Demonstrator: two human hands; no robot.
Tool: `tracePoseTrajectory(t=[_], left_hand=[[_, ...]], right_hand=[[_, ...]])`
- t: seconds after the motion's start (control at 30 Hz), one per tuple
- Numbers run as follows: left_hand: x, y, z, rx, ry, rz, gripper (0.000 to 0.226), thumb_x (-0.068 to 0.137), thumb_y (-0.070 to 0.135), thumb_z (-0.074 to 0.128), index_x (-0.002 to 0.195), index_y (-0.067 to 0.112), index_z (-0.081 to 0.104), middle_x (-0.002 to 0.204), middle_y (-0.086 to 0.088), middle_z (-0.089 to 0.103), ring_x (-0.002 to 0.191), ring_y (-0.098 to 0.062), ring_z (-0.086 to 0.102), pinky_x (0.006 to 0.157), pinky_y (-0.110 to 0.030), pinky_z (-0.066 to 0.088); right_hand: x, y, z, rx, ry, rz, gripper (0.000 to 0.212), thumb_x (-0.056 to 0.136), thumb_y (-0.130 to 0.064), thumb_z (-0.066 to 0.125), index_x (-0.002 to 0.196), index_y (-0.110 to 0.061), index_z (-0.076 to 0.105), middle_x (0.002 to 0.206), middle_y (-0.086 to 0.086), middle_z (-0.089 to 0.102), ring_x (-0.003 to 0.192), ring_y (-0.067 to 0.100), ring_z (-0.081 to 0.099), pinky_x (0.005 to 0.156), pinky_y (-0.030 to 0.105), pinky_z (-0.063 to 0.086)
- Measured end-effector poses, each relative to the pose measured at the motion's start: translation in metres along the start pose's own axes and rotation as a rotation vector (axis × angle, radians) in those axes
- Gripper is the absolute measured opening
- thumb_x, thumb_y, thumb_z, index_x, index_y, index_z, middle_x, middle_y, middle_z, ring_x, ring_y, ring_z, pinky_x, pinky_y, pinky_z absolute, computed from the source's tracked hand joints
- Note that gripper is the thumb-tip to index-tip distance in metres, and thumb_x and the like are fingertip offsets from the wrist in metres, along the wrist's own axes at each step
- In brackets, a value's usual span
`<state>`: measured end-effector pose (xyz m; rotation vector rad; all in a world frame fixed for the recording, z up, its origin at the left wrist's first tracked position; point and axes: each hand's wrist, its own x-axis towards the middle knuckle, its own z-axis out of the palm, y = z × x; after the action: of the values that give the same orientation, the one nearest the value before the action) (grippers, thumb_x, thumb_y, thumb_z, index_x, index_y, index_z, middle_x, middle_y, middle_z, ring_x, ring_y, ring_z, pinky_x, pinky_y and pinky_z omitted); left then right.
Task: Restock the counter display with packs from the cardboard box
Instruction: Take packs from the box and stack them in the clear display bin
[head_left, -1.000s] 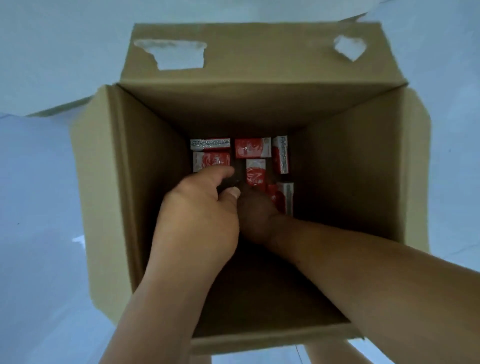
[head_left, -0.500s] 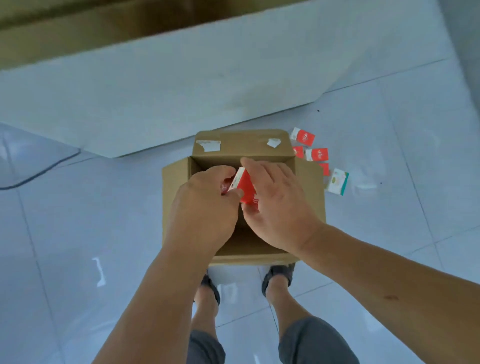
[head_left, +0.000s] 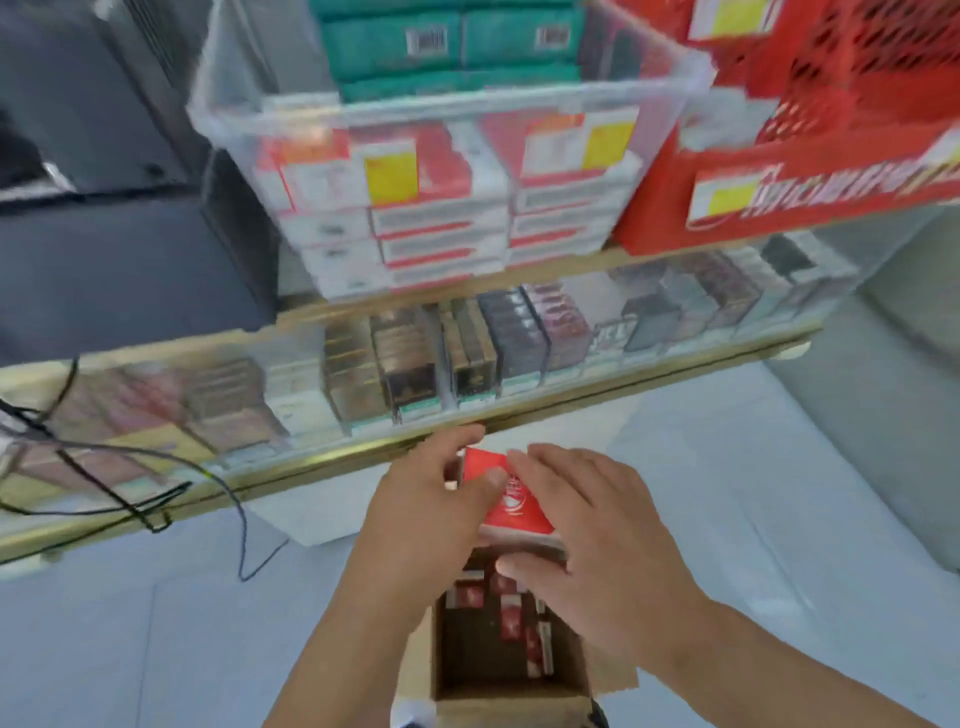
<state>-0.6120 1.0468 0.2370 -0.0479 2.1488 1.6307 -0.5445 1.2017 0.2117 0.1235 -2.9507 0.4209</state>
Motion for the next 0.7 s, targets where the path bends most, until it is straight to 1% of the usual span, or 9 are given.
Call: tracePoseTrajectory(t=[0.07,0.13,0.23,0.37,0.47,0.5,0.57,0.63,0.7], left_hand=[[-0.012,0.031,-0.016,-0.078,-0.036,0.009,0.025,0.087,0.02,0.07,0.104,0.038,0.068,0.106,0.003,0.069,0.086,-0.015,0.072,0.068,-0.037,0.061],[-0.021,0.06,-0.03,-0.105,-0.052,0.017,0.022,0.087,0.016,0.07,0.1,0.033,0.07,0.098,0.002,0.072,0.082,-0.016,0.072,0.065,-0.037,0.06],[-0.032,0.103,-0.049,-0.132,-0.051,0.039,0.016,0.088,0.014,0.069,0.094,0.028,0.072,0.094,-0.001,0.073,0.08,-0.018,0.072,0.062,-0.036,0.059],[-0.046,0.158,-0.071,-0.153,-0.086,0.132,0.012,0.088,0.022,0.069,0.094,0.033,0.072,0.094,0.006,0.073,0.089,-0.017,0.071,0.07,-0.036,0.061],[-0.05,0.185,-0.077,-0.129,-0.073,0.209,0.013,0.088,0.025,0.069,0.097,0.034,0.07,0.095,0.01,0.073,0.089,-0.014,0.072,0.076,-0.038,0.061],[-0.05,0.191,-0.078,-0.118,-0.061,0.227,0.014,0.088,0.024,0.069,0.097,0.034,0.07,0.095,0.011,0.073,0.088,-0.014,0.072,0.077,-0.039,0.06],[-0.05,0.203,-0.079,-0.075,-0.037,0.244,0.017,0.088,0.025,0.069,0.099,0.037,0.07,0.099,0.011,0.071,0.088,-0.012,0.072,0.076,-0.038,0.061],[-0.048,0.215,-0.081,-0.016,-0.011,0.271,0.02,0.089,0.029,0.067,0.103,0.043,0.068,0.103,0.012,0.069,0.087,-0.011,0.072,0.073,-0.036,0.061],[-0.045,0.227,-0.084,0.007,0.034,0.299,0.023,0.091,0.029,0.066,0.108,0.044,0.066,0.106,0.013,0.068,0.087,-0.011,0.072,0.072,-0.036,0.061]], right_hand=[[0.009,-0.009,-0.031,0.036,0.092,-0.07,0.069,0.074,-0.059,0.061,0.134,-0.026,0.05,0.127,-0.002,0.061,0.113,0.018,0.052,0.097,0.036,0.045],[0.02,-0.018,-0.065,0.035,0.168,-0.16,0.064,0.073,-0.053,0.066,0.129,-0.023,0.055,0.123,0.001,0.064,0.107,0.021,0.059,0.088,0.038,0.053],[0.034,-0.033,-0.118,-0.053,0.22,-0.232,0.058,0.074,-0.048,0.065,0.126,-0.021,0.062,0.124,0.002,0.065,0.109,0.021,0.061,0.09,0.038,0.054],[0.054,-0.056,-0.175,-0.125,0.276,-0.274,0.053,0.083,-0.049,0.058,0.128,-0.021,0.058,0.127,0.004,0.063,0.115,0.024,0.06,0.095,0.042,0.05],[0.07,-0.067,-0.209,-0.227,0.27,-0.293,0.048,0.085,-0.051,0.051,0.124,-0.024,0.057,0.118,-0.001,0.067,0.108,0.021,0.062,0.088,0.042,0.051],[0.076,-0.067,-0.218,-0.257,0.254,-0.3,0.048,0.083,-0.051,0.052,0.123,-0.024,0.057,0.116,-0.003,0.068,0.107,0.02,0.063,0.085,0.041,0.051],[0.089,-0.064,-0.233,-0.28,0.187,-0.316,0.053,0.079,-0.05,0.061,0.126,-0.025,0.054,0.117,-0.005,0.067,0.107,0.019,0.063,0.086,0.04,0.053],[0.103,-0.057,-0.245,-0.274,0.111,-0.351,0.062,0.079,-0.047,0.07,0.133,-0.027,0.048,0.123,-0.005,0.064,0.114,0.019,0.06,0.092,0.041,0.053],[0.121,-0.048,-0.255,-0.244,0.059,-0.359,0.064,0.085,-0.046,0.069,0.14,-0.03,0.041,0.133,-0.007,0.057,0.124,0.018,0.051,0.101,0.04,0.049]])
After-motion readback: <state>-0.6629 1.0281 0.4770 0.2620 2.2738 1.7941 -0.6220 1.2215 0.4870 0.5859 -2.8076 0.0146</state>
